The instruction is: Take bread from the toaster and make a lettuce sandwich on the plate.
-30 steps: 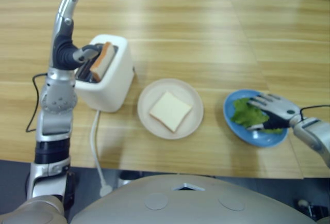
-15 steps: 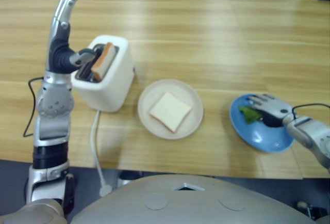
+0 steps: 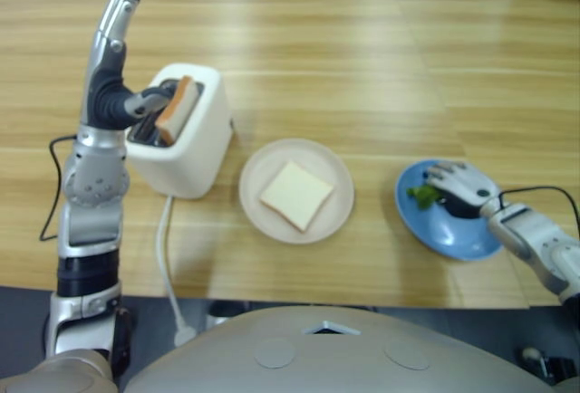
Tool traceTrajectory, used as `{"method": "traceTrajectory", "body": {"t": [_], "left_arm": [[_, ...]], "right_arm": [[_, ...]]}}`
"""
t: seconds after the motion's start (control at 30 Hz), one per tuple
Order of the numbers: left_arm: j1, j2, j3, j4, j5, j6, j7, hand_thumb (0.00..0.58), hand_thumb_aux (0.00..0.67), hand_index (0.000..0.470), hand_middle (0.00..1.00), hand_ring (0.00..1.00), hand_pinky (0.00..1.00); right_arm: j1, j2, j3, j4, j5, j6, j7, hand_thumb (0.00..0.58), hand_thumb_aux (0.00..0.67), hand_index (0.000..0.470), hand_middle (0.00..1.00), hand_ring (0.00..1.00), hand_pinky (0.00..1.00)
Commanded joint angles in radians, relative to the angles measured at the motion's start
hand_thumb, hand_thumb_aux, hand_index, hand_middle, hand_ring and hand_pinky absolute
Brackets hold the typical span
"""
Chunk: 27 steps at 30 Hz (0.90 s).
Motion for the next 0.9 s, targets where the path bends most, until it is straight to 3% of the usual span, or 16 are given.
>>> {"method": "traceTrajectory", "body": {"t": [0.03, 0.4, 0.9], "left_arm": [[-0.016, -0.011, -0.017, 0.012, 0.024, 0.001, -0.005, 0.0, 0.0, 0.0, 0.0, 0.0, 0.0], [-0.049, -0.044, -0.054, 0.046, 0.067, -0.011, 0.009, 0.0, 0.0, 0.0, 0.0, 0.0, 0.0], [-0.114, -0.075, -0.115, 0.131, 0.097, -0.049, 0.028, 0.0, 0.0, 0.0, 0.0, 0.0, 0.0]], "right_arm": [[-0.003, -0.004, -0.019, -0.043, -0.028, 0.021, -0.074, 0.58, 0.67, 0.46, 1.0, 1.0, 1.0], [-0.089, 0.033, -0.006, -0.095, -0.042, 0.01, -0.272, 0.58, 0.67, 0.46, 1.0, 1.0, 1.0], [-0.406, 0.437, 0.324, -0.069, -0.02, -0.203, -0.17, 0.58, 0.67, 0.46, 1.0, 1.0, 1.0]]}}
